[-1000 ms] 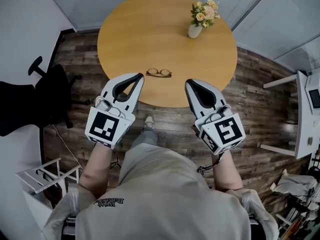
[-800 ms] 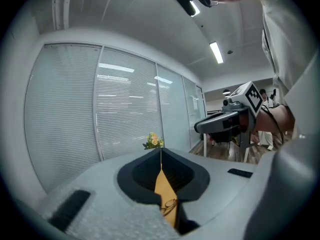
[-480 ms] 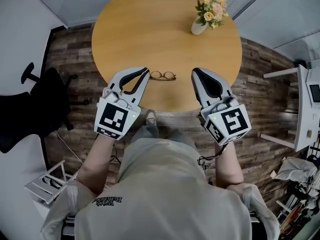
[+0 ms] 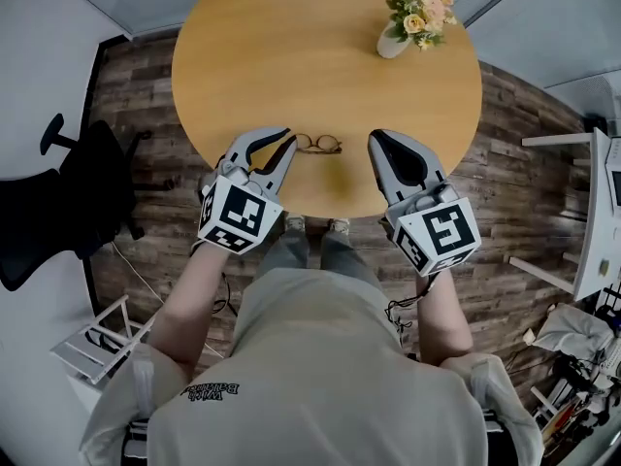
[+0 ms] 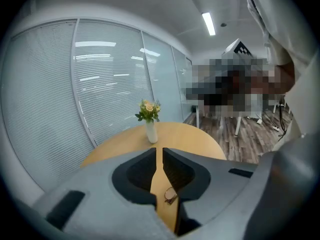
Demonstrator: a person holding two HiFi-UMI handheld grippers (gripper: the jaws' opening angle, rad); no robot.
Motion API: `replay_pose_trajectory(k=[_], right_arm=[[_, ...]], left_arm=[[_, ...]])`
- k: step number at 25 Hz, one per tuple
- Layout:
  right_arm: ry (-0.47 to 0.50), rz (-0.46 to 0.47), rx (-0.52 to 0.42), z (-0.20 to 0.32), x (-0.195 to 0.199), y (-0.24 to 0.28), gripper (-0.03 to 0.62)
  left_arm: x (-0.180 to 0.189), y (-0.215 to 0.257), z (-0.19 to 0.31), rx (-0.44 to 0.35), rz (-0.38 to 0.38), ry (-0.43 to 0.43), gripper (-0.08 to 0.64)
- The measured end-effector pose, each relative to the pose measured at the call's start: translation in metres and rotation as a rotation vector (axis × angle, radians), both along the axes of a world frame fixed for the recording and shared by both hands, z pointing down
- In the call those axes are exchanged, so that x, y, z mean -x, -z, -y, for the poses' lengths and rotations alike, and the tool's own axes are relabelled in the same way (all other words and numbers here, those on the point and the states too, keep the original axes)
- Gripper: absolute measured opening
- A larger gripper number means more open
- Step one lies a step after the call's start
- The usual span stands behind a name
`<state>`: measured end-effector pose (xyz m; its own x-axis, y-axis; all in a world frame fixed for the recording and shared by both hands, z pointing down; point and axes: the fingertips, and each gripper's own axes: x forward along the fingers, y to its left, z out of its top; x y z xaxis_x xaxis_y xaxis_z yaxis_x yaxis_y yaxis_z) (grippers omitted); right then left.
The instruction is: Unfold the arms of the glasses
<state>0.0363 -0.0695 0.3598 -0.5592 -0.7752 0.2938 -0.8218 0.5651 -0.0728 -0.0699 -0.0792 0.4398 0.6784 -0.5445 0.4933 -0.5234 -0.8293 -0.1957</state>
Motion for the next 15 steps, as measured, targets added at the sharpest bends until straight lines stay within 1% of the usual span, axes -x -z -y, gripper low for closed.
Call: replay_pose_trajectory(k=[4,7,8,12,15], right_arm=[[0.024,-0.005,0.049,0.008,-0.009,-0.027,0.031],[0.044,0.019,0.080,0.016,-0.012,-0.040,0.031],[0.048,0.023,0.087,0.018,-0.012,-0.044,0.031],[0.057,0.022,0.119,0.024,-0.017,-0.063,0.031],[0.062,0.005,0.148,0.026,-0.021,-0.080,0.031]], left_arm=[[-0.010,-0.034,0.002,0.036,0.079,-0.010,0.030],[-0.019,-0.058,0.006,0.118,0.071,0.010,0.092],[-0.021,-0.066,0.007,0.132,0.078,0.015,0.097],[-0.025,-0.103,0.014,0.126,0.188,-0.005,0.114],[-0.024,-0.133,0.019,0.154,0.267,-0.019,0.120]])
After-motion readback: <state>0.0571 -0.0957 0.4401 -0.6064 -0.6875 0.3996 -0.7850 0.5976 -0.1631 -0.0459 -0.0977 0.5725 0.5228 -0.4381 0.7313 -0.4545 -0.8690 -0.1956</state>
